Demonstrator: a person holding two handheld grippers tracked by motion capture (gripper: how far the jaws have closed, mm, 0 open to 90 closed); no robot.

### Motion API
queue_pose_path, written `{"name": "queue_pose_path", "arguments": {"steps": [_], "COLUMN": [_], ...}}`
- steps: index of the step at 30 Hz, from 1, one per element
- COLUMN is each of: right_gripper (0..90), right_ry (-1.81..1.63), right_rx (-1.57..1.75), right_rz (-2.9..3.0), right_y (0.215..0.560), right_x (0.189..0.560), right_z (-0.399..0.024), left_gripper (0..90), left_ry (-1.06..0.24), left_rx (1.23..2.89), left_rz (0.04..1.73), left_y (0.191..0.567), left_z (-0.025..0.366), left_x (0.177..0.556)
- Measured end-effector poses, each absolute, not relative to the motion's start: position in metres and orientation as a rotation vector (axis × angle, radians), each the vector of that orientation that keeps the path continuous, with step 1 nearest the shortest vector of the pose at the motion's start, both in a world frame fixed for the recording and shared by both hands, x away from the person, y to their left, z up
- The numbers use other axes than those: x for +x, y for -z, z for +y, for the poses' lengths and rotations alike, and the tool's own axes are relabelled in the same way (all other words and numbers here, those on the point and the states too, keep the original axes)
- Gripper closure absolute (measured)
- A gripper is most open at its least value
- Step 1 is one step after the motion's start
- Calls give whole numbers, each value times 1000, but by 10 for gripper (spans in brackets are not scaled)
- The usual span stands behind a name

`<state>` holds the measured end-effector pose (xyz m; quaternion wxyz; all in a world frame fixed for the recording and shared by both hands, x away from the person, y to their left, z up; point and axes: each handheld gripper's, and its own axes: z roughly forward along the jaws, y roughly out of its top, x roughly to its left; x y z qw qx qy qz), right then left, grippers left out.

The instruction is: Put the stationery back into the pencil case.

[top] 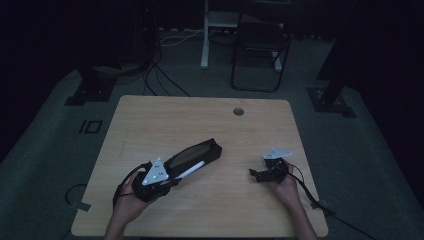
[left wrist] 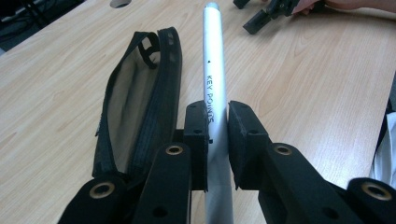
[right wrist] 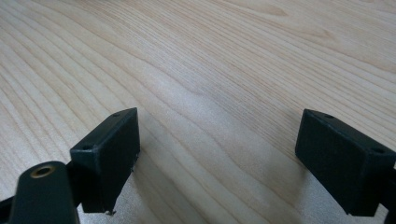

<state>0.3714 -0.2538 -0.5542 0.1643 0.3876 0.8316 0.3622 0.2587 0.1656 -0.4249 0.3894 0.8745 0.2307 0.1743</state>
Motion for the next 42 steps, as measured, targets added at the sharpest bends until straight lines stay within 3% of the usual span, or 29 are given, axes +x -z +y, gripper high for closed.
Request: {"name": "queue_pose_path", "arguments": {"steps": [42], "right_gripper": [139], "right_ry": [-1032], "right_rx": [1105], "right_rz": [2370], "right_y": [554], "right_x": [371], "right_z": [-254], "left_gripper": [789], "left_ry": [-480], "left_rx": [2198], "left_rz": [536], "left_y": [402], "left_z": [163], "left_x": [277]}}
